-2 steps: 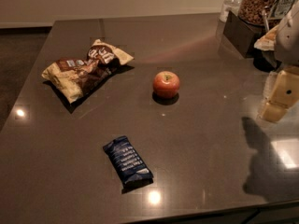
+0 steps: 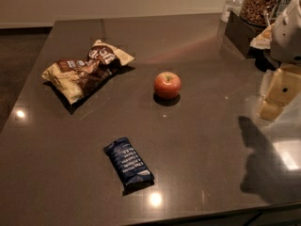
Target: Move brown chip bag near rxbar blueberry
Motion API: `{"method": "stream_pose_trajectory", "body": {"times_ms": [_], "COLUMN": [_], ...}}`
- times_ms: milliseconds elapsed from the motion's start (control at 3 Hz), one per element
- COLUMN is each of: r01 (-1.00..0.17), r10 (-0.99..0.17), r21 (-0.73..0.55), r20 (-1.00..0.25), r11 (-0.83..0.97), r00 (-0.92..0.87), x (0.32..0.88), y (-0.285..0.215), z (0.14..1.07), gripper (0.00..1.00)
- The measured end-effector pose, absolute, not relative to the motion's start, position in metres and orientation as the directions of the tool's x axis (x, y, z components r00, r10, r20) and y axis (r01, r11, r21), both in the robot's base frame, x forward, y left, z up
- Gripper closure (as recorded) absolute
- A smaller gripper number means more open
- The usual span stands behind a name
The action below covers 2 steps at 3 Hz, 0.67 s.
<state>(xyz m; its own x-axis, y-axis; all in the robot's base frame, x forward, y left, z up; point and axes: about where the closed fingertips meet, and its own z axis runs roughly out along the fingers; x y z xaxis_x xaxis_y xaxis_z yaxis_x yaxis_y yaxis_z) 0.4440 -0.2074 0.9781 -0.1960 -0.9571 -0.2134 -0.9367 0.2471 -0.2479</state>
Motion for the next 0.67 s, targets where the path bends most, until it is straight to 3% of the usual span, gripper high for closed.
{"method": "stream_pose_trajectory", "body": {"times_ms": [667], "r01": [-0.970], "r10": [-0.956], "r21": [-0.236], "r20": [-0.293], "r11": [0.058], "r00": [0.014], "x": [0.493], "y": [-0.124], "z": [0.975], "gripper": [0.00]}}
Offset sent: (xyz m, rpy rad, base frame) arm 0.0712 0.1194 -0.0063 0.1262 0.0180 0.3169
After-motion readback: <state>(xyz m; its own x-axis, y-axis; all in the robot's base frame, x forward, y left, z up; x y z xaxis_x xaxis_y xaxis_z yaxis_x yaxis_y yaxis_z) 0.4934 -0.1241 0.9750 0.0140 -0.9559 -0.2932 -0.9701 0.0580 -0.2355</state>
